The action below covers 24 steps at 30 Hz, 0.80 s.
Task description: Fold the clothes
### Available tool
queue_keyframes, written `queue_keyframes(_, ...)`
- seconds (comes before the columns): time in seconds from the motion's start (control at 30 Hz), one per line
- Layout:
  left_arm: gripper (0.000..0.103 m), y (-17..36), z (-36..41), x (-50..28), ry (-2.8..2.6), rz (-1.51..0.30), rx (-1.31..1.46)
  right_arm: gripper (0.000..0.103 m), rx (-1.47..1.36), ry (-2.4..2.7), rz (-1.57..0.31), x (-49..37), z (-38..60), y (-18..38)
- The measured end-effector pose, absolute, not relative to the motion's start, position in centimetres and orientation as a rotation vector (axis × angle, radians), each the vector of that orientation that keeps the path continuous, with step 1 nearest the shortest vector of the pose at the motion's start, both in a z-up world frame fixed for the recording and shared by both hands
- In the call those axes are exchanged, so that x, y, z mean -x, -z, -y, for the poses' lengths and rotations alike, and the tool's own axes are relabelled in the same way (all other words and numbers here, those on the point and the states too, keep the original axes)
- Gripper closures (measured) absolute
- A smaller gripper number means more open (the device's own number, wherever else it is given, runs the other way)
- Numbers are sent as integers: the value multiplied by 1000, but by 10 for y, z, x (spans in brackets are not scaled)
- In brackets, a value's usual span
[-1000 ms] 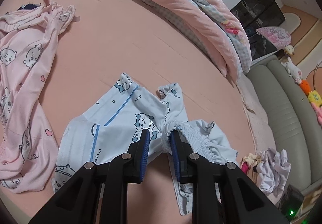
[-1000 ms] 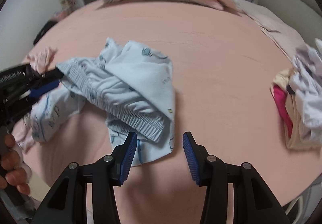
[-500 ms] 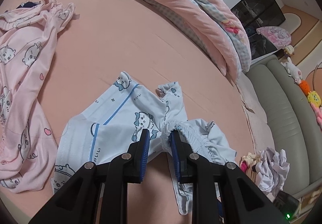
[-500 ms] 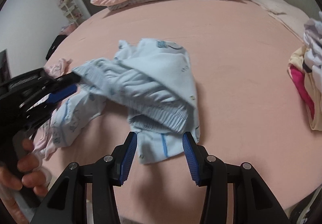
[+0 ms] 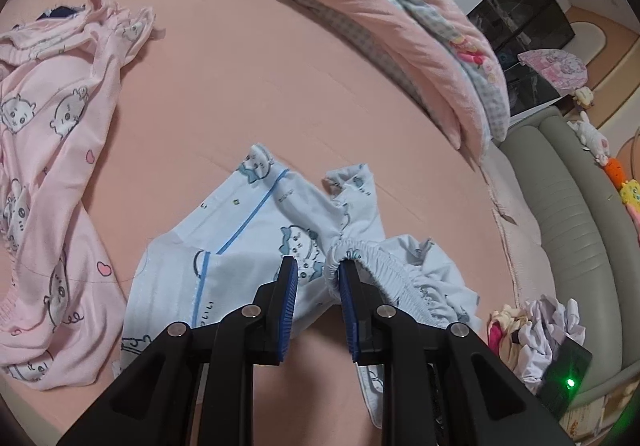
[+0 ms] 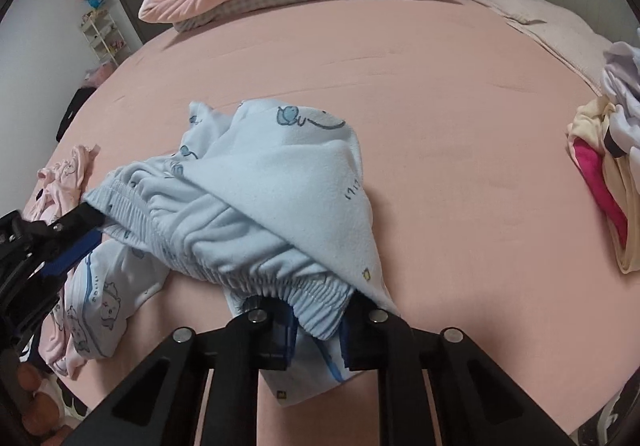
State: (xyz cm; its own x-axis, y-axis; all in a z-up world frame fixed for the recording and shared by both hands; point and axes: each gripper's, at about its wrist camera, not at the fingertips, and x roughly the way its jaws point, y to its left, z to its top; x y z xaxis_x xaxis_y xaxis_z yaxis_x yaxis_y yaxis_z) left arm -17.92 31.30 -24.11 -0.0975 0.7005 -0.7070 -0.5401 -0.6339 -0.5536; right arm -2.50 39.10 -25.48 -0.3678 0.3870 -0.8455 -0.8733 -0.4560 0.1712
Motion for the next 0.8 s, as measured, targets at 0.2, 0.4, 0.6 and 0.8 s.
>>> queue_keyframes(0.2,55,257,-310,190,-1789,275,1445,95,915,-1930,-759,10,-385,236)
queue_keyframes(0.4,54,260,-319,185,-1719,273,1470,95,878,-1941,-749,1,-388,217)
queue_keyframes(0.6,54,258,-348,167,-1712,69,1403,95,876,-1980,-719,22,-401,209)
queue_keyframes(0.8,54,263,-357,174,-1704,88,1400,95,928,-2017,-628,29,-396,201)
